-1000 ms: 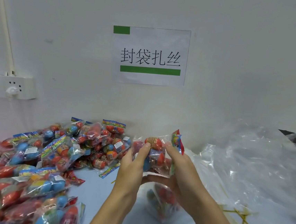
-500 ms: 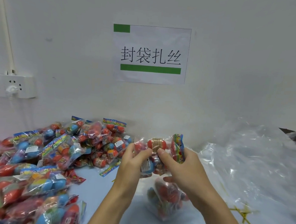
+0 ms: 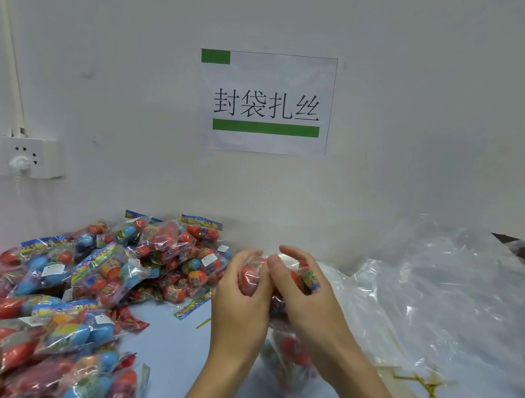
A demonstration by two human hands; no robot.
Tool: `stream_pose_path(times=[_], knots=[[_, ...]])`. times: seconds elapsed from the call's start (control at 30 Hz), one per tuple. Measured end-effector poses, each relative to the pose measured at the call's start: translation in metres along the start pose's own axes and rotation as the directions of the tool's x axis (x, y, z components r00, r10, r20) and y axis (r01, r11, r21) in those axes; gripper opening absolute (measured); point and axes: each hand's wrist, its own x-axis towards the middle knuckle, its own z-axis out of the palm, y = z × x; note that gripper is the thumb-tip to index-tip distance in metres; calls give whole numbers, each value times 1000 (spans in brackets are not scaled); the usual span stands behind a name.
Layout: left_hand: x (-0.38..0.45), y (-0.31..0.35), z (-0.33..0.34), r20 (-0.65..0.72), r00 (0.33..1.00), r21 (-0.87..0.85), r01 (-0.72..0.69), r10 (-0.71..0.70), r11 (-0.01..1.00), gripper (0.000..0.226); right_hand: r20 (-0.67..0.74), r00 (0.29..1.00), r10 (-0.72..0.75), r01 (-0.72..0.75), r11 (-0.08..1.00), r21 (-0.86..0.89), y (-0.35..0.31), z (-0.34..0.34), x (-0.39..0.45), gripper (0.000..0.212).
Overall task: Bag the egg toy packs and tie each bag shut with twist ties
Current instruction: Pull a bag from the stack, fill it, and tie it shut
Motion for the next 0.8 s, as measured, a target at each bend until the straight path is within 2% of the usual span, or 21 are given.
stream_pose_path(times=[0.13,0.2,0.27,0.4,0.53,0.57,0.63,0.7,0.8], knots=[[-3,1,1,-21,999,-98,32,-34,995,52,-86,993,-79,73,995,-74,6,5,3,23],[-3,2,1,-37,998,-145,41,-47,989,53,-105,986,-126,109,982,-152,8,6,3,16],[-4,2,2,-49,998,-145,35,-43,989,49,-116,978,-172,142,963,-228,10,7,2,17],[-5,1,4,-58,998,-102,-18,12,995,39,-122,965,-231,188,938,-291,9,11,-1,39],[-6,1,7,-23,1000,-88,-18,16,996,34,-156,943,-295,236,920,-312,9,8,0,30],[-6,1,8,-1,1000,-109,4,-5,994,34,-167,942,-290,228,923,-311,9,6,2,25],[-7,0,8,33,999,-108,18,-14,994,49,-199,945,-260,198,938,-285,8,1,4,15],[-7,1,8,54,998,-104,23,-17,994,60,-212,957,-199,151,963,-223,7,-3,6,17],[-6,2,9,88,995,-128,53,-42,990,45,-200,975,-98,80,992,-94,7,-5,6,33]])
